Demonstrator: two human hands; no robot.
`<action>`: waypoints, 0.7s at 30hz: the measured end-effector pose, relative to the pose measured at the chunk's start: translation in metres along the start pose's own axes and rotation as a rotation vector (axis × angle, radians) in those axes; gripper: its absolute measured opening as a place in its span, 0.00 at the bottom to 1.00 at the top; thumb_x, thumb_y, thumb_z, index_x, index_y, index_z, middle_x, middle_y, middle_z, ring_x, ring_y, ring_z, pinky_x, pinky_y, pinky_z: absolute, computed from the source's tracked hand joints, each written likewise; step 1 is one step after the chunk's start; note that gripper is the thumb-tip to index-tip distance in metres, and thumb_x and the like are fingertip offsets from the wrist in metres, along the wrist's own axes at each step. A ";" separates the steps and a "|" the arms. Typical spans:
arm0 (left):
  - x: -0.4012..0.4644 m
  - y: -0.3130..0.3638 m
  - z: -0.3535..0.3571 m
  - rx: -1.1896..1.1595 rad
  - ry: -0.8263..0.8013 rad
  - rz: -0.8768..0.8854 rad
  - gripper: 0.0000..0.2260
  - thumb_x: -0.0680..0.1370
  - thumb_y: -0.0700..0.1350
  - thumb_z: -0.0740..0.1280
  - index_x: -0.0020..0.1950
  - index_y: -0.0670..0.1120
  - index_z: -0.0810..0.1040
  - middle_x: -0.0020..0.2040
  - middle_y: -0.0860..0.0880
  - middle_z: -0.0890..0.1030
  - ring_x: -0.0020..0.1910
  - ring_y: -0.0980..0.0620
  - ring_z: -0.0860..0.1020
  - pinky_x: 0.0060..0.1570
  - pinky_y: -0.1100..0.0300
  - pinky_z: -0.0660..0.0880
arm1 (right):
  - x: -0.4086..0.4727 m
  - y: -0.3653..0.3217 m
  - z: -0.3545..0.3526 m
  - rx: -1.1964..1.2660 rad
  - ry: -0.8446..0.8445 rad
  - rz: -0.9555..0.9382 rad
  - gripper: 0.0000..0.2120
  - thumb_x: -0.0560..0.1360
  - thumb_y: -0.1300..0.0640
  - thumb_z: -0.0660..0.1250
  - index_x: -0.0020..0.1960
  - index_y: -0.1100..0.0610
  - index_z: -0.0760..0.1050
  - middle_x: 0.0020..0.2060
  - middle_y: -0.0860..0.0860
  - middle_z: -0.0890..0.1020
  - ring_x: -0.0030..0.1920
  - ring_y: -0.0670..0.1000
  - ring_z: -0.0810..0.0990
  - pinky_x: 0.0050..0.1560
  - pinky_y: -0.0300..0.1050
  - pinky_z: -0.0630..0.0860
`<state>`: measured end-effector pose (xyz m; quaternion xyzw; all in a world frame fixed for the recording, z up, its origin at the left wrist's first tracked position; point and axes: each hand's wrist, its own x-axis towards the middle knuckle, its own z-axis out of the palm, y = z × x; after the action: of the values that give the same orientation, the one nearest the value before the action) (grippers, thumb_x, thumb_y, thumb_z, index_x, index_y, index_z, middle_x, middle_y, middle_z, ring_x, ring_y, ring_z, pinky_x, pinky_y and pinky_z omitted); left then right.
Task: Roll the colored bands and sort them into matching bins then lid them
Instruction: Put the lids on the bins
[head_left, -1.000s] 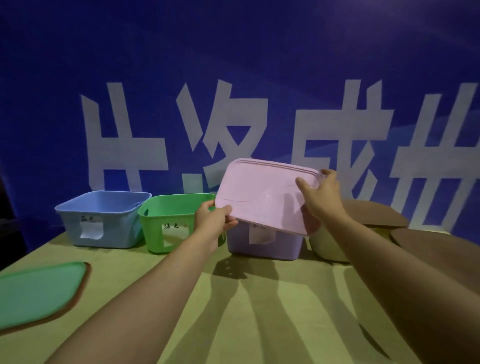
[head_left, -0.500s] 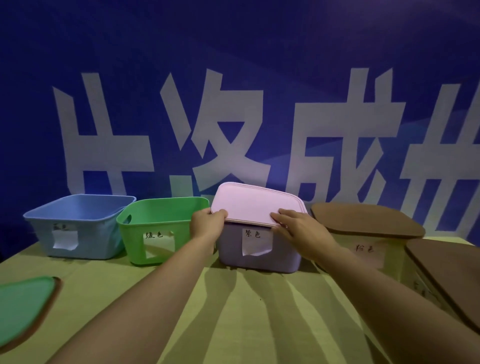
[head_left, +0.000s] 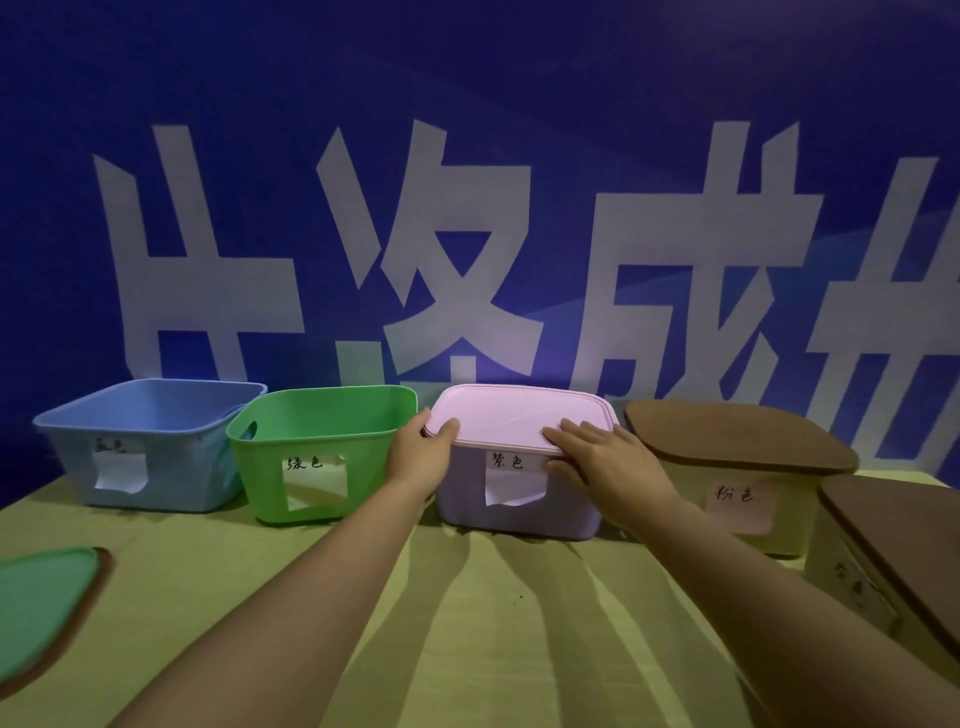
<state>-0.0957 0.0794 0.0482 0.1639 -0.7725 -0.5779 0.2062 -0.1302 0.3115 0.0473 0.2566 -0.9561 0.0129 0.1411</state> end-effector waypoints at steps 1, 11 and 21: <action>0.001 0.000 -0.001 -0.041 -0.006 -0.021 0.25 0.84 0.47 0.66 0.80 0.45 0.66 0.78 0.46 0.70 0.74 0.44 0.70 0.68 0.53 0.68 | 0.000 0.000 0.000 -0.020 0.000 -0.004 0.26 0.85 0.39 0.50 0.82 0.42 0.56 0.81 0.47 0.61 0.81 0.52 0.60 0.80 0.55 0.55; 0.007 -0.002 -0.010 0.106 0.003 -0.015 0.21 0.80 0.42 0.70 0.72 0.43 0.75 0.65 0.48 0.79 0.63 0.45 0.76 0.56 0.56 0.71 | -0.007 -0.006 -0.016 0.010 -0.015 -0.003 0.29 0.82 0.32 0.51 0.79 0.43 0.65 0.77 0.45 0.70 0.74 0.52 0.71 0.73 0.55 0.68; 0.035 0.033 0.008 0.610 0.006 0.363 0.18 0.84 0.50 0.62 0.73 0.45 0.72 0.71 0.43 0.71 0.69 0.43 0.72 0.67 0.48 0.71 | -0.004 -0.009 -0.014 0.112 0.033 0.034 0.24 0.83 0.35 0.51 0.74 0.43 0.71 0.70 0.43 0.77 0.69 0.48 0.75 0.70 0.52 0.71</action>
<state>-0.1304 0.0778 0.0820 0.0798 -0.9254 -0.2741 0.2494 -0.1187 0.3073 0.0592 0.2476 -0.9556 0.0730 0.1421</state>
